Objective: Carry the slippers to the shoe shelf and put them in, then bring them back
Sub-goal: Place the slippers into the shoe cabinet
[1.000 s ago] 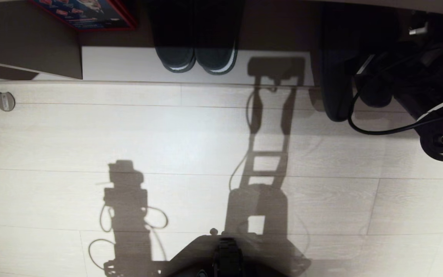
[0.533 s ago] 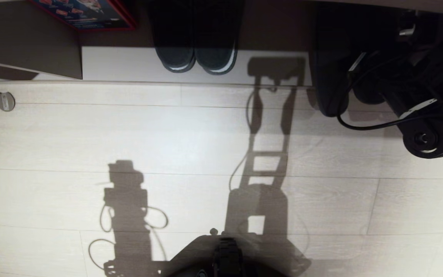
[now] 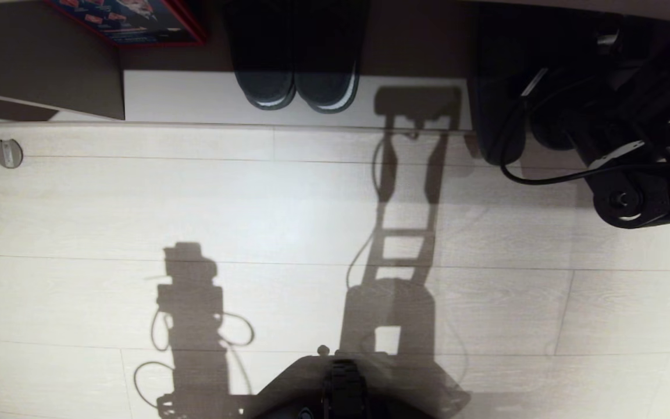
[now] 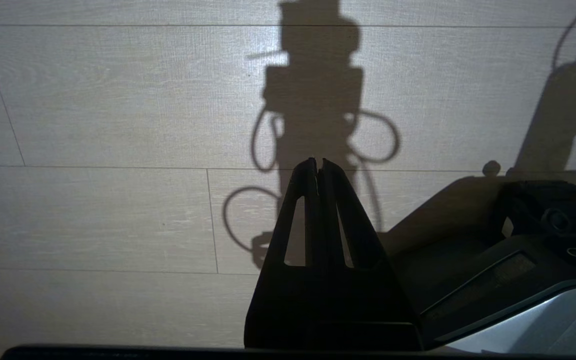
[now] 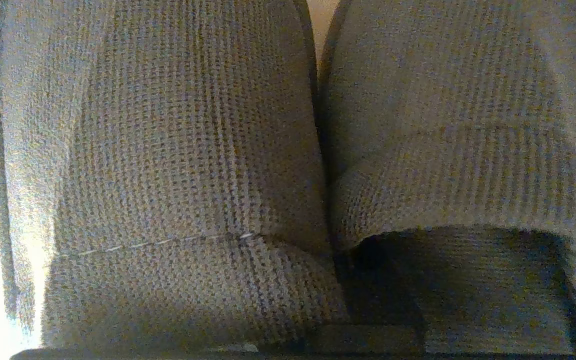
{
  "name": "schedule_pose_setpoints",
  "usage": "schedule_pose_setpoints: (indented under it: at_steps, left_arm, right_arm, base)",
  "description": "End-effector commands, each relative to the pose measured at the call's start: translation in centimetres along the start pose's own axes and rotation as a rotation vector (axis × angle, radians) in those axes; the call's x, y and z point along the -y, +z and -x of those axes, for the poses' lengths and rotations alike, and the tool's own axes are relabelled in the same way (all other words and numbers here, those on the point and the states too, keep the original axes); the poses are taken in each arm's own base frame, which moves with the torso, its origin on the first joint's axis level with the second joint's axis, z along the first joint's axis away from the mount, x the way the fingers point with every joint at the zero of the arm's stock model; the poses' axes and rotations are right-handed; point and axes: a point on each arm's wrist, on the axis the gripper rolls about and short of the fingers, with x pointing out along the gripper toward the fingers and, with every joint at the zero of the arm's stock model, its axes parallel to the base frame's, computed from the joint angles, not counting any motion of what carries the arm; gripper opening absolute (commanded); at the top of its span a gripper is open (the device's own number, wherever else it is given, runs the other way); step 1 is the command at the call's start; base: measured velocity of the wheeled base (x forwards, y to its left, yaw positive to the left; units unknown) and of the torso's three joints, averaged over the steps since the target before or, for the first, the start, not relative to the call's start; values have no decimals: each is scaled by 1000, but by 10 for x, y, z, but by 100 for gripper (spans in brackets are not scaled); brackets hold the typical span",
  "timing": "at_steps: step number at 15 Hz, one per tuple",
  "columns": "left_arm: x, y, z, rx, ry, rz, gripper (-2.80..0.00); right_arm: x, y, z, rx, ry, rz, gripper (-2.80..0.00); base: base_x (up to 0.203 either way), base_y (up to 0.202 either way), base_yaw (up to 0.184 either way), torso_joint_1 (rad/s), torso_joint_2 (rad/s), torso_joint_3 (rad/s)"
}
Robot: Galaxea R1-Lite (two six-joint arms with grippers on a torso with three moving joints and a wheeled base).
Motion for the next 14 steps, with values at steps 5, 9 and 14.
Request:
schedule_pose_setpoints:
  at_steps: [5,9,14]
  left_arm:
    - [0,0,0,1,0,0,-280]
    - [0,0,0,1,0,0,-280]
    - [0,0,0,3,0,0,-280]
  right_arm:
    - [-1,-3,-1,14,2,0,0]
    - [-2,-3,-1,14,2,1,0]
    - [-4,-6,6,-18,9,-1,0]
  base:
    - [0,0,0,0,0,0]
    - [0,0,0,0,0,0]
    - [0,0,0,0,0,0]
